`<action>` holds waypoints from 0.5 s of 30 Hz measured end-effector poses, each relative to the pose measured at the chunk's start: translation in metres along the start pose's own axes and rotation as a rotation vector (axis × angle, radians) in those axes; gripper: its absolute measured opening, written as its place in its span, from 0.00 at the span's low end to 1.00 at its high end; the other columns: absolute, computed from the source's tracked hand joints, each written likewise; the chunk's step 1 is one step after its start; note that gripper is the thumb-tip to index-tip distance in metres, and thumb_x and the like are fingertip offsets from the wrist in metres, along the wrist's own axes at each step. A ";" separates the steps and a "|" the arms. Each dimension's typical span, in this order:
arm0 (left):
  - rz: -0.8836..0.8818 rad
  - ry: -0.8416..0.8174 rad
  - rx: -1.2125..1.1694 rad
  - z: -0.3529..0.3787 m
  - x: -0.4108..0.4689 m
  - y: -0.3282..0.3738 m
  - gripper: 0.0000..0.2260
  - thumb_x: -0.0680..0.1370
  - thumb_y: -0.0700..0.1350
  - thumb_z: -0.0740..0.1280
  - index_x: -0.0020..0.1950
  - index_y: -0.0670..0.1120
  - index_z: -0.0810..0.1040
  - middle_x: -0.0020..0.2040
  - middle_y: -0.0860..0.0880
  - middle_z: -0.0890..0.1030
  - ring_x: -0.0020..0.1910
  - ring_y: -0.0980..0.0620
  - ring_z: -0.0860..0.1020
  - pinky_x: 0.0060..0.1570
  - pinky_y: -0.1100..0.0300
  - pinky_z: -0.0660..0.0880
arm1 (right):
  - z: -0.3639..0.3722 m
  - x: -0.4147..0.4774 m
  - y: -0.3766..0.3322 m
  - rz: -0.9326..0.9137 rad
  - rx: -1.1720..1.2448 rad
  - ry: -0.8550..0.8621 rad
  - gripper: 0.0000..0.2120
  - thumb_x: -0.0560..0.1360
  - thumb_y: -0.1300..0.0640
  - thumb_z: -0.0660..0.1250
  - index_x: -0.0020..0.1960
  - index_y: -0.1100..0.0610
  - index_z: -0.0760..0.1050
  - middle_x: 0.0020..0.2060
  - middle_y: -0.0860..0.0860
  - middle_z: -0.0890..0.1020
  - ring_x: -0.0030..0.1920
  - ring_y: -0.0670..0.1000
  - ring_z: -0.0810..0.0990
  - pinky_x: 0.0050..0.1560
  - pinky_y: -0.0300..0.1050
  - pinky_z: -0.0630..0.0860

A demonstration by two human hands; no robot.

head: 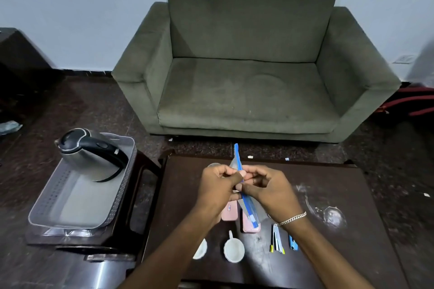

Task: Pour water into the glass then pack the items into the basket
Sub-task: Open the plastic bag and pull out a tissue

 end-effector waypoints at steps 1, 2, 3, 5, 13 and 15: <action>-0.006 -0.001 -0.013 0.003 0.001 -0.001 0.05 0.79 0.35 0.72 0.44 0.37 0.80 0.44 0.40 0.88 0.46 0.45 0.88 0.39 0.52 0.84 | -0.002 -0.001 -0.003 -0.027 -0.033 0.005 0.18 0.67 0.69 0.77 0.53 0.54 0.84 0.43 0.54 0.86 0.43 0.53 0.85 0.48 0.45 0.82; -0.011 -0.004 -0.023 0.006 0.002 -0.002 0.05 0.78 0.35 0.72 0.43 0.38 0.80 0.45 0.39 0.88 0.47 0.45 0.88 0.40 0.52 0.84 | -0.003 -0.003 -0.004 -0.045 -0.056 0.011 0.17 0.68 0.69 0.76 0.52 0.52 0.84 0.42 0.53 0.87 0.43 0.54 0.85 0.48 0.45 0.83; -0.015 -0.007 -0.028 0.009 0.003 -0.003 0.04 0.78 0.36 0.73 0.44 0.37 0.81 0.45 0.39 0.88 0.46 0.46 0.88 0.40 0.52 0.84 | -0.006 -0.003 -0.004 -0.055 -0.068 0.018 0.17 0.68 0.70 0.75 0.51 0.53 0.84 0.41 0.53 0.87 0.43 0.54 0.85 0.47 0.45 0.83; -0.020 -0.013 -0.047 0.011 0.004 -0.007 0.04 0.77 0.36 0.73 0.45 0.36 0.81 0.44 0.40 0.87 0.41 0.49 0.87 0.39 0.54 0.83 | -0.010 -0.004 -0.002 -0.048 -0.050 0.028 0.16 0.69 0.71 0.73 0.52 0.56 0.85 0.41 0.53 0.87 0.42 0.53 0.85 0.47 0.42 0.82; -0.030 -0.060 -0.078 0.010 0.001 -0.012 0.12 0.77 0.40 0.74 0.51 0.31 0.80 0.43 0.43 0.87 0.41 0.49 0.86 0.42 0.55 0.83 | -0.018 -0.010 0.007 0.037 0.156 0.004 0.16 0.69 0.71 0.75 0.50 0.52 0.85 0.42 0.53 0.88 0.44 0.50 0.86 0.45 0.39 0.81; -0.023 -0.069 -0.093 0.008 0.000 -0.010 0.09 0.77 0.38 0.74 0.51 0.33 0.81 0.48 0.37 0.87 0.42 0.48 0.86 0.42 0.54 0.83 | -0.016 -0.009 0.007 0.034 0.193 0.003 0.16 0.69 0.71 0.75 0.52 0.54 0.85 0.43 0.54 0.88 0.45 0.50 0.87 0.45 0.39 0.81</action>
Point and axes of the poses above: each hand's wrist, its own x-axis towards the middle knuckle, its own z-axis out of the palm, y = z × x, the point moved 5 cm from there along x, towards the middle knuckle
